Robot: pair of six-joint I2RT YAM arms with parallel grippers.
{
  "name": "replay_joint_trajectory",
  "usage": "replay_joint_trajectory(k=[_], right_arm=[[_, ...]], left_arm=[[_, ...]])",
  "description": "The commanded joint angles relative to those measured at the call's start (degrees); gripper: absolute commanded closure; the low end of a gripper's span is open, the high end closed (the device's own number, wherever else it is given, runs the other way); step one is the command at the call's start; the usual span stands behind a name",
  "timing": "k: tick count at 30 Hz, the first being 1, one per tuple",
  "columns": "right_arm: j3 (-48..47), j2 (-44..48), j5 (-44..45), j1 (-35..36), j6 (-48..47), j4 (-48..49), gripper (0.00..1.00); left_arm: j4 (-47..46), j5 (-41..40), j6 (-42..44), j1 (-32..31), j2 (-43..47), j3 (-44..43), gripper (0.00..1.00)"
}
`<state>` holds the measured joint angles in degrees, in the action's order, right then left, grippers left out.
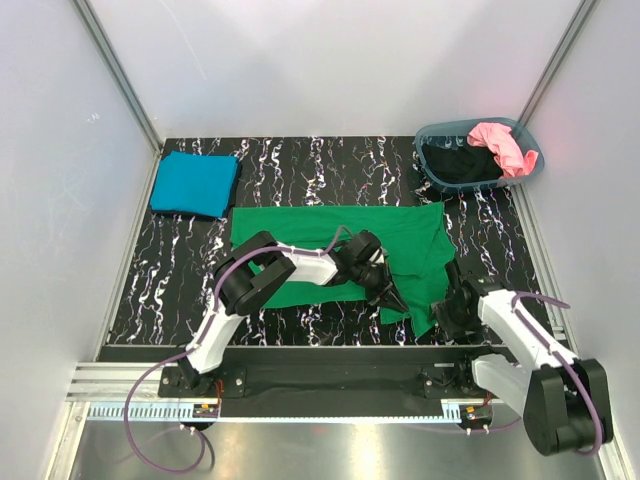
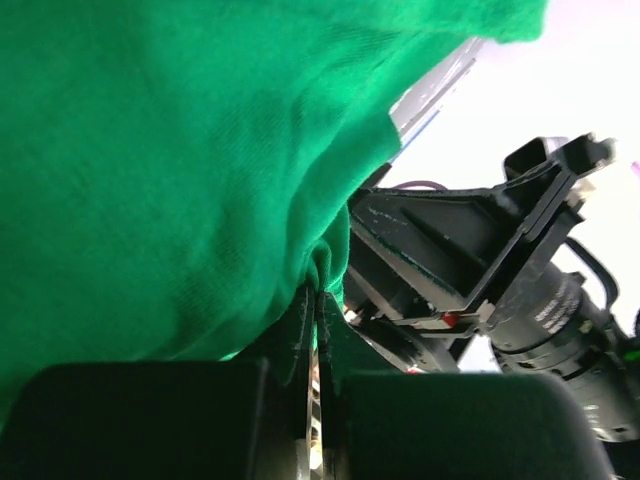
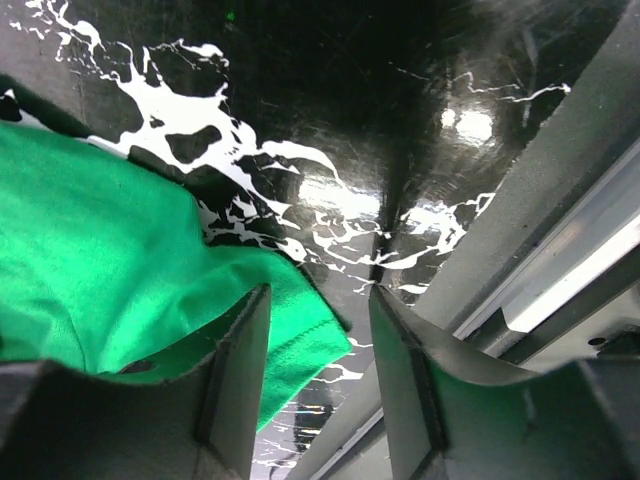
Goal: Fold and stack the t-shirts
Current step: Fold the tshirt
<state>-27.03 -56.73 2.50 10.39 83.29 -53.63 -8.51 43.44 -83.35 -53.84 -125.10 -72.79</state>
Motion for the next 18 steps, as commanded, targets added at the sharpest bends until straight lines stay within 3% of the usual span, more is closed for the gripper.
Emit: replay_joint_trajectory(k=[1,10,13,14,15,18], right_arm=[[-3.29,-2.85,2.42,0.68,-1.02,1.16,0.50],[-3.47,-4.53,3.73,2.88,1.00,1.51,0.62],[-3.82,-5.32,4.26,3.67,1.26,1.42,0.77],[-4.00,-5.58,4.44,3.67,1.18,1.16,0.84],[-4.26,-5.50,5.14,3.76,1.09,0.55,0.98],[-6.80,-4.01,8.12,3.58,-1.10,-2.61,1.00]], left_arm=[[4.81,-0.72,2.49,0.14,0.38,-1.73,1.00],[9.64,-2.04,5.57,0.14,0.82,-3.32,1.00],[11.14,-2.66,6.71,0.14,1.79,-3.49,0.96],[12.72,-2.83,7.23,0.14,2.14,-4.10,0.94],[13.51,-2.92,8.28,0.14,2.40,-4.37,0.88],[19.31,-3.80,12.23,0.14,4.24,-6.38,0.76]])
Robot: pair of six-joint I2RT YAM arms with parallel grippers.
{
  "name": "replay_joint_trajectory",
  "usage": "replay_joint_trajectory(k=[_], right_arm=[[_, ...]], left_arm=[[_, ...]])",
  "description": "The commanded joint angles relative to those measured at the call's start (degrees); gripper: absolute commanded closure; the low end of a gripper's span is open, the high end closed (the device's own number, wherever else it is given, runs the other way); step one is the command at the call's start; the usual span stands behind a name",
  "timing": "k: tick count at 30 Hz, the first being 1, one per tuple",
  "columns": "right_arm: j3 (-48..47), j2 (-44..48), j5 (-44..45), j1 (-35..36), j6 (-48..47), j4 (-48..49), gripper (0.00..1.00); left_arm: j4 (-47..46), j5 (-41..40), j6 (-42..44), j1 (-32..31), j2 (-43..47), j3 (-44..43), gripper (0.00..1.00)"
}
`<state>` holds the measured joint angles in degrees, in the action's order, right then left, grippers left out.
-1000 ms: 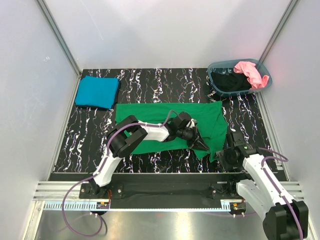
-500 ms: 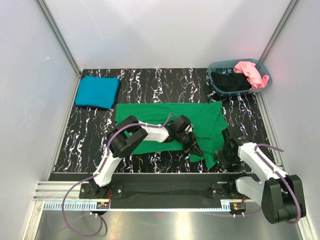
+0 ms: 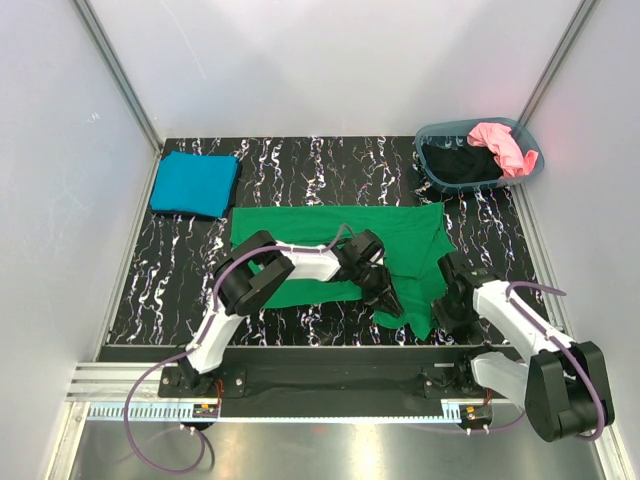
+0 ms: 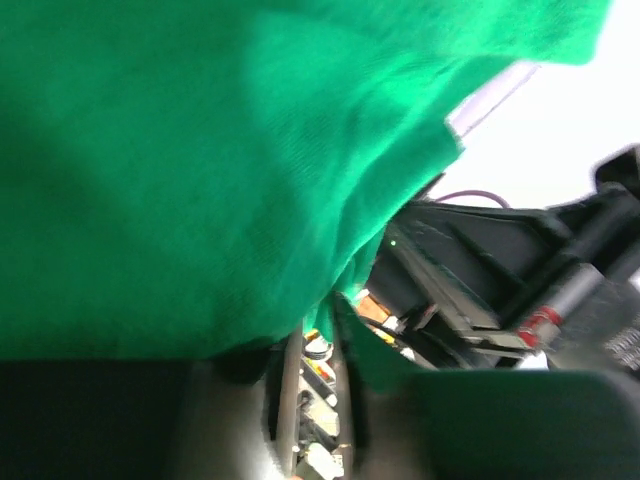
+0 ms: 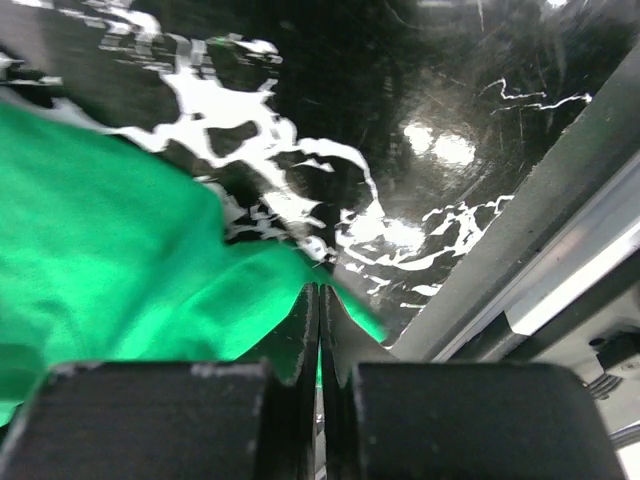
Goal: Fold and stack the t-shirts
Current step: Fold the tshirt
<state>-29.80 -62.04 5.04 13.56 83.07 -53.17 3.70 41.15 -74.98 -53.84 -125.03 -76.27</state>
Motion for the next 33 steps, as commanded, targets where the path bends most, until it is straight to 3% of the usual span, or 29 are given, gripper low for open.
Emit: replay_joint_trajectory(k=[1,4,8,12,15,18,22,25,33], right_arm=[[-6.04,2.35,6.38,0.50,-1.67,-4.82,1.00],[-9.82,4.38,8.58,0.50,-5.19,-7.38,1.00],[-12.65,7.45,8.76,0.50,-8.97,-9.32,1.00],[-9.59,8.43,2.80,0.59,-10.91,-7.83,1.00],[-6.42,8.51,-0.29,0.76,-5.39,-9.49,0.83],[-4.48,8.08,-2.56,1.11,0.15,-9.76,0.75],[-3.34,4.92,-4.51,3.83,8.76,-10.20,0.73],[-1.40,5.17,-4.95,7.17,18.94,-7.67,0.65],[0.70,3.77,-0.38,12.01,29.42,-9.85,0.61]], left_arm=[[10.15,-2.55,5.01,0.32,4.97,-3.27,0.69],[17.18,-4.84,9.66,0.84,8.13,-5.11,0.59],[26.14,-9.57,16.52,2.42,13.40,-5.65,0.55],[27.59,-13.29,21.45,5.23,19.56,-0.38,0.54],[28.20,-13.81,23.73,6.56,21.32,1.82,0.54],[29.96,-15.13,25.40,6.74,22.72,3.05,0.54],[29.43,-16.27,25.67,6.74,26.32,6.65,0.54],[29.78,-16.01,26.11,6.82,27.65,7.72,0.54],[32.42,-15.92,28.75,7.44,30.20,8.24,0.54]])
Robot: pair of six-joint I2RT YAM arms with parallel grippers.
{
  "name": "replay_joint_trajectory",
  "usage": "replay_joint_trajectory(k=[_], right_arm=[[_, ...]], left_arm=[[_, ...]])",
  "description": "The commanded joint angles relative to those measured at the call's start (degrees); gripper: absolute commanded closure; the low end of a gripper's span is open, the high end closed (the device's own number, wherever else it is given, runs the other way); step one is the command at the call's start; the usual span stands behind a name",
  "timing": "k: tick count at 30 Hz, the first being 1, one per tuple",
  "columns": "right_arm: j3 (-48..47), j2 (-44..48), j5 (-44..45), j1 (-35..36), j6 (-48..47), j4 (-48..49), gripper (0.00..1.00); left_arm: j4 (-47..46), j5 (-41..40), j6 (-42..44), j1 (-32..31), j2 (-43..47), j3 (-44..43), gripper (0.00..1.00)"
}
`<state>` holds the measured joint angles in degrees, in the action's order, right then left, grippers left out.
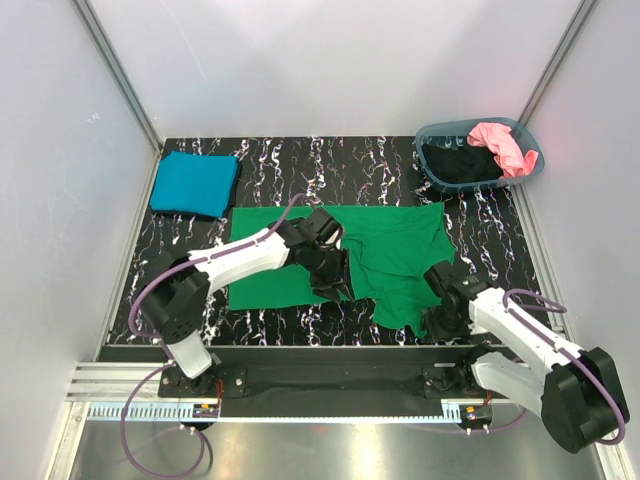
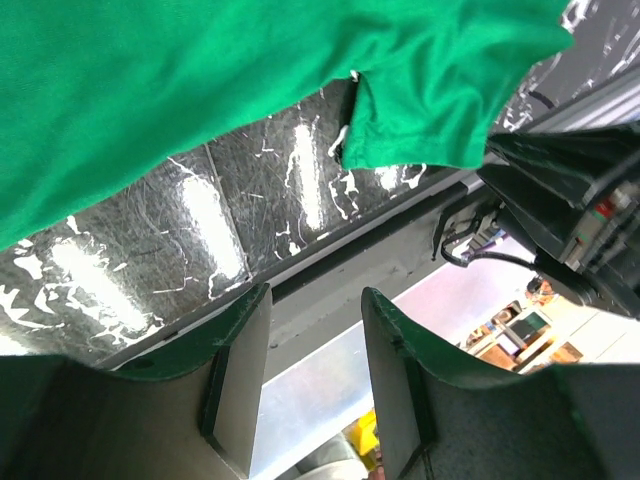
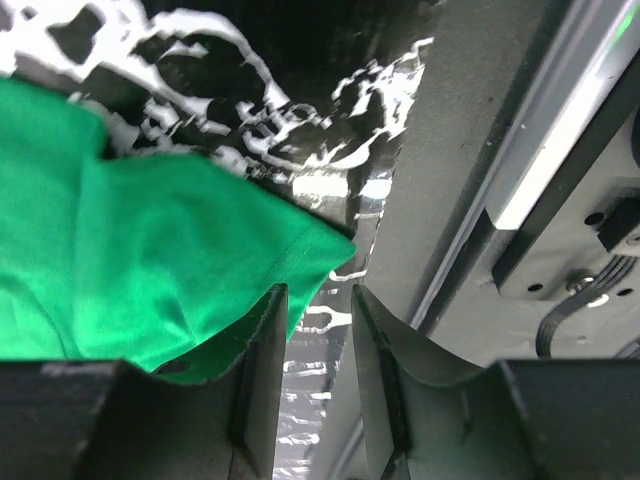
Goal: Fold and stack the t-shirts
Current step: Fold the tshirt
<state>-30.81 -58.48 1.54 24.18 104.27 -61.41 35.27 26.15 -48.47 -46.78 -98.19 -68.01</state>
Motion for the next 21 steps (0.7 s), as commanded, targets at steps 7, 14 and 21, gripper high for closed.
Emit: replay_joint_trajectory(k=[7,14,21], right_arm=[[-0.57,-4.34,7.42,2.80,10.25,-1.78,0.59],[-2.50,-8.49,10.05,4.99,14.20,-1.17,0.55],[-2.41,-7.09,12.52,5.87,17.20,-2.14,0.79]], left_arm=[[3.40,-0.14,4.61,2.66,4.06,-0.63,0.54],[4.81,0.13,5.84,4.24,3.97,-2.48,0.55],[6.31,-1.01,7.16,6.17,6.17,-2.40,0.55]])
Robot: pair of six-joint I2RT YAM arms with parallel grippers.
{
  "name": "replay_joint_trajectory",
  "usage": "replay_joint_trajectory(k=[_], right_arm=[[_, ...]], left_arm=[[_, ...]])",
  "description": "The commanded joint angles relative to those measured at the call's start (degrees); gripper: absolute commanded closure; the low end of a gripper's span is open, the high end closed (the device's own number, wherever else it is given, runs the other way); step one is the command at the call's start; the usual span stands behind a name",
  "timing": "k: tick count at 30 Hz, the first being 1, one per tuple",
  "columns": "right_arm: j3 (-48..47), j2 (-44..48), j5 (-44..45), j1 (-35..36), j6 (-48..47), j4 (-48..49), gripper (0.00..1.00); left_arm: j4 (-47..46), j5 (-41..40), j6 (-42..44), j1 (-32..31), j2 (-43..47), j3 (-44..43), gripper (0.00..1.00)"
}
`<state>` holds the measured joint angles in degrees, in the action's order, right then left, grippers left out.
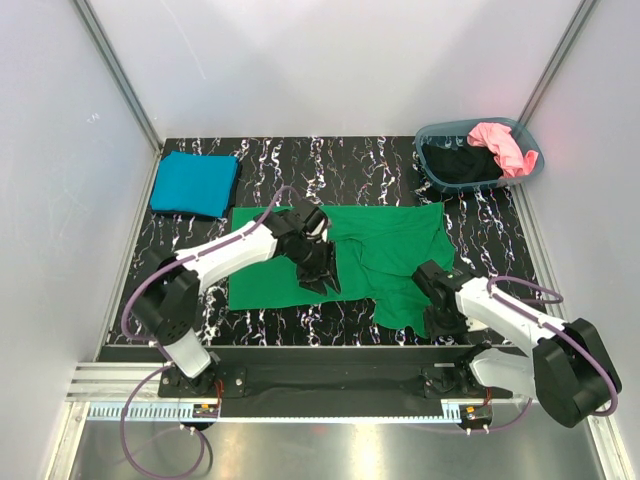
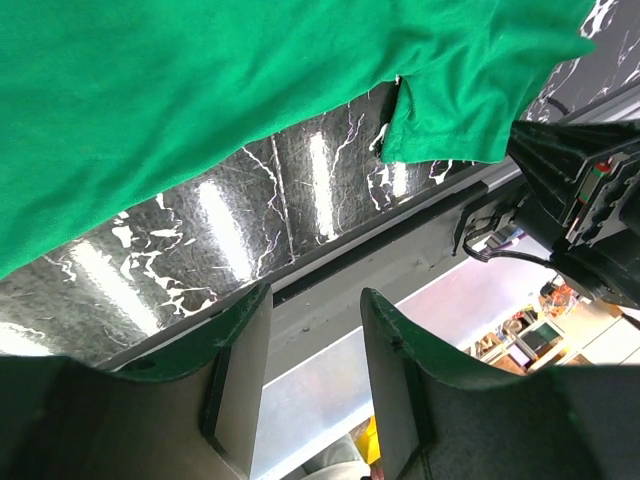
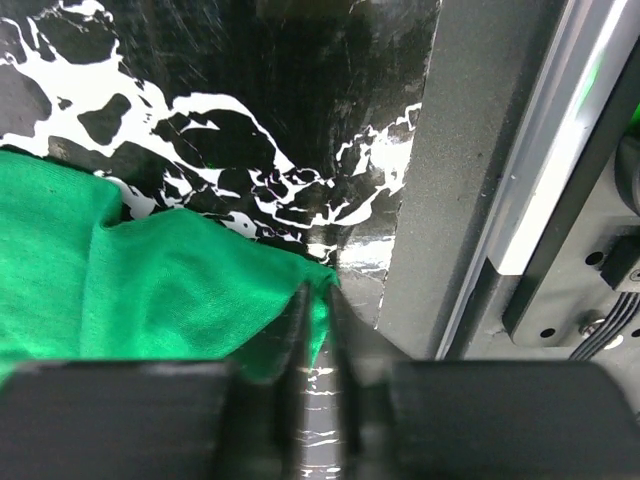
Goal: Fold and stack the t-shirts
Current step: Fold the tshirt
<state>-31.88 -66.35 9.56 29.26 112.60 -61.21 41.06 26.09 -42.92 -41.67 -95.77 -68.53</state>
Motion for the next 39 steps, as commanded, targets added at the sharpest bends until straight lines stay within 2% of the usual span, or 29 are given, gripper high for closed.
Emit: replay_joint_trajectory(k=[1,2,7,11,13,17,21,29,33,36,39], right_arm=[[-1.52,0.26,4.59,1.06,8.43,-2.42,0.86],[-1.61,-0.01,4.85,1.33,8.08,-2.25,1.00],[-4.59,-0.63,6.25,2.47,3.62,-5.22,1.00],[-7.50,1.12,9.94,2.65,0.79,-10.33,1.00],[-7.50,4.11,10.82,2.65,0.87,-10.16,1.00],[-10.03,6.41,12.76,2.65,-1.58,-9.19,1.00],[-13.73,3.60,13.11,2.65,-11.05,-6.47,1.00],[-17.77,6.05,15.05,2.65,-21.62,-2.69,1.00],[-18.92,6.93,14.17,2.65,-27.68,-1.82,1.00],[-17.96,8.69,12.24,2.65,-30.32,0.65,1.00],[-18.13,9.74,11.53,2.65,-30.68,-0.75,1.00]], left_arm=[[0.69,-1.56,1.69,1.41,4.44,-1.61,0.55],[0.86,-2.00,1.78,1.85,4.80,-1.34,0.55],[2.53,-5.42,3.36,8.96,8.92,0.67,0.55],[0.96,-3.94,4.07,15.47,13.23,6.72,0.53],[0.69,-3.15,4.59,17.67,13.50,8.06,0.53],[2.45,-7.01,4.51,21.27,16.74,12.80,0.53],[2.88,-10.52,4.07,28.64,25.25,19.38,0.53],[4.11,-15.97,0.56,40.34,32.75,28.19,0.51],[5.35,-15.45,-3.83,41.67,32.22,30.64,0.53],[-0.27,-14.40,-8.84,41.58,35.73,36.26,0.52],[-0.89,-15.01,-11.66,41.67,35.65,38.73,0.53]])
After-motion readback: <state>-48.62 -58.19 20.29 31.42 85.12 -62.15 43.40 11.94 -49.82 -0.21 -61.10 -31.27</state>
